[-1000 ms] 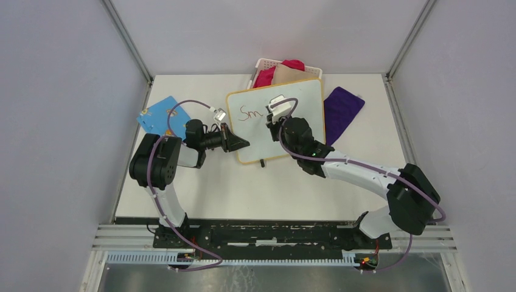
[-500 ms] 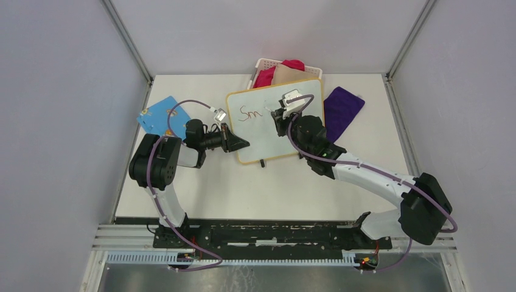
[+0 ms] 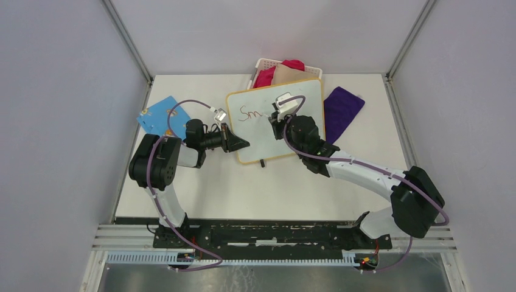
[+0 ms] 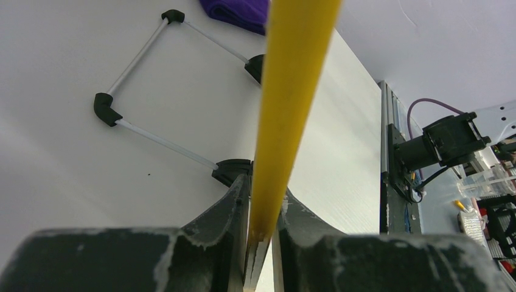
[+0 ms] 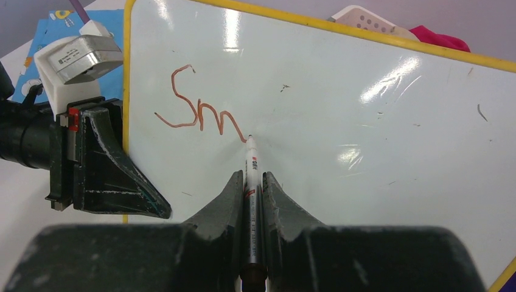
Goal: Write a sentence on the whiteboard
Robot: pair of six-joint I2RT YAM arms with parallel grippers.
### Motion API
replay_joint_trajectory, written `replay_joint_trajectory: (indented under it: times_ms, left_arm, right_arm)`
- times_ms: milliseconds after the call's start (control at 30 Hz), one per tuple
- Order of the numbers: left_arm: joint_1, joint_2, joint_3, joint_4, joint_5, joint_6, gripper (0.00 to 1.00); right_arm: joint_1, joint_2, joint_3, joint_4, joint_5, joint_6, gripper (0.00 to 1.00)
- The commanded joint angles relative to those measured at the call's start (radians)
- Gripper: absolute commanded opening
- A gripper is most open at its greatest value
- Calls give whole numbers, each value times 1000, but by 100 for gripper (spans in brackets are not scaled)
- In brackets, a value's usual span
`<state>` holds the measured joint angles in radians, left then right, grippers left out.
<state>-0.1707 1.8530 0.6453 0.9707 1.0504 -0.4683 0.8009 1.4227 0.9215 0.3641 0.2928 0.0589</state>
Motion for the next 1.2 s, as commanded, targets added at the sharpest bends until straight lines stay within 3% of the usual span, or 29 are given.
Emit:
replay_joint_trajectory:
  times_ms: [0, 1167]
  left_arm:
    - [-7, -8, 9, -73, -62, 69, 2]
    - [-12, -11, 13, -95, -63, 83, 2]
  right_arm:
    - [-2, 4, 54, 36, 21, 5, 0]
    - [-2, 27, 21, 50, 58, 27, 0]
